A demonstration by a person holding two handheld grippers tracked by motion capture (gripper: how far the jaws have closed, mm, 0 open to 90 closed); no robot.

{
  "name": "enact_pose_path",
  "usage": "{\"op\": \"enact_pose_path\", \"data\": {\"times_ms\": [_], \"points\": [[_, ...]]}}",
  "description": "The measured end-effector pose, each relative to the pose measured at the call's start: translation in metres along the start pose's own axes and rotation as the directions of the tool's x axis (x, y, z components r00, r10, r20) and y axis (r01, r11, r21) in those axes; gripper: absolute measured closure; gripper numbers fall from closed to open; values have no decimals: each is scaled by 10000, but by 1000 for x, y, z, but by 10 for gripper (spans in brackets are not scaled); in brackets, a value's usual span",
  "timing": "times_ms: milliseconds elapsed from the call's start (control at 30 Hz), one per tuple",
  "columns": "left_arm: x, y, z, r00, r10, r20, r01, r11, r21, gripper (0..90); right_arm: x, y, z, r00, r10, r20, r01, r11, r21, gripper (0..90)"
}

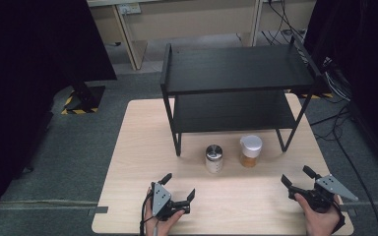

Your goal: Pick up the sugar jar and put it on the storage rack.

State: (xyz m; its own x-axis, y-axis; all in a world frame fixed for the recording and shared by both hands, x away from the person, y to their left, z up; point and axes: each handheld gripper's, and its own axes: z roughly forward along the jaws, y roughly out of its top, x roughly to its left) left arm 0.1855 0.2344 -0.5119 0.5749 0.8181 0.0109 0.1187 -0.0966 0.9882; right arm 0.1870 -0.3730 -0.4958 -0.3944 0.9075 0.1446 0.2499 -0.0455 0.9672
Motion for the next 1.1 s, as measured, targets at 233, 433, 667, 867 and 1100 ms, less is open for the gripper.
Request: {"op": "enact_pose_path", "data": {"times_ms": [233, 433, 667, 867, 1100], "points": [[1, 2, 11, 9999, 70, 141, -70, 10000, 20, 17, -1, 2, 1, 10000, 6, -43, -6, 10000, 80, 48], [0, 7, 25, 9993, 135, 349, -137, 9999, 52, 21, 0, 2, 1, 10000, -18, -10, 18, 9999, 105, 48], [-1, 12, 44, 9987, 204, 465, -214, 9996, 209, 24, 0, 3, 2, 10000, 11, -25, -10, 9999, 149, 46], [-5, 17, 63, 9976, 209, 653, -227, 9994, 272, 25, -1, 3, 2, 10000, 21, -35, -20, 9999, 145, 45], [-7, 25, 82, 9971, 246, 723, -277, 9987, 419, 30, -1, 3, 2, 10000, 3, -59, -2, 9999, 137, 44]]}}
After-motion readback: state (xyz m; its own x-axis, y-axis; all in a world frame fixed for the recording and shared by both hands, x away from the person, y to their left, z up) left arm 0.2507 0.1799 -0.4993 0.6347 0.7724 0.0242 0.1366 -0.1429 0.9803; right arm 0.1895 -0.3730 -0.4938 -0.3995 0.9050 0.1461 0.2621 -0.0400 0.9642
